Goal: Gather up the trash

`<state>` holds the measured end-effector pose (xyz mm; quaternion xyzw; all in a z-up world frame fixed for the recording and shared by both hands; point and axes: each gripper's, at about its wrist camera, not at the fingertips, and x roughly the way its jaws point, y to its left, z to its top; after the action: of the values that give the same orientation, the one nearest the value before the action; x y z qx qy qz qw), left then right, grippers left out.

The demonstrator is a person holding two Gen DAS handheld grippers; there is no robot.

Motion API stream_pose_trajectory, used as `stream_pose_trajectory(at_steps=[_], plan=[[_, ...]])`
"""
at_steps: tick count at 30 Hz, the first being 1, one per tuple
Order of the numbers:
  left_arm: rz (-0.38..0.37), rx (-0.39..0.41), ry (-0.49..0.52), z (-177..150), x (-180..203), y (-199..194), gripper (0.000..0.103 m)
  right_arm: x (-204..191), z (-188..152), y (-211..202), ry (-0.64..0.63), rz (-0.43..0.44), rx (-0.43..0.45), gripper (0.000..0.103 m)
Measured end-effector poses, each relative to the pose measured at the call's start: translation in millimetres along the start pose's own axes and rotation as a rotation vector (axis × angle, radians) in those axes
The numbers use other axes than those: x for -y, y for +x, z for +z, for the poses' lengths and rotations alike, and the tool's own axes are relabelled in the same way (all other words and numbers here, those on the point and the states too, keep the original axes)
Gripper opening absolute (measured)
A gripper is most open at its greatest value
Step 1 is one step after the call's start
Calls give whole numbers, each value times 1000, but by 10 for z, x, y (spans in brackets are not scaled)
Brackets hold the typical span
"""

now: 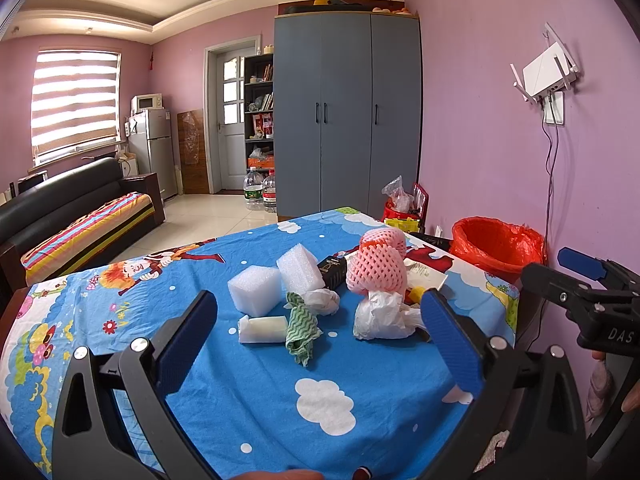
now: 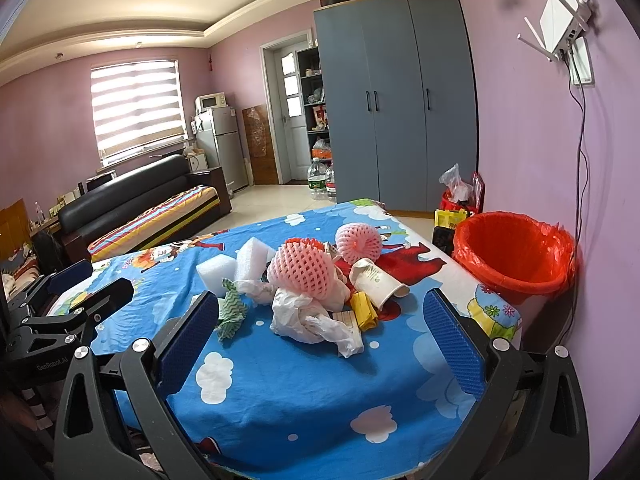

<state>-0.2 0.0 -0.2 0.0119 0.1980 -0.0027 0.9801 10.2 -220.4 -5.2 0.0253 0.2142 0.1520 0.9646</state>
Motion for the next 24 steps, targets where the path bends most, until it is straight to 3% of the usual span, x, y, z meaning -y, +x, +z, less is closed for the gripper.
stream_pose_trajectory(at_steps=[24], plan=[[-2,-6,-7,9,19,-5,99,0,-25,59,4,2,-5,96]])
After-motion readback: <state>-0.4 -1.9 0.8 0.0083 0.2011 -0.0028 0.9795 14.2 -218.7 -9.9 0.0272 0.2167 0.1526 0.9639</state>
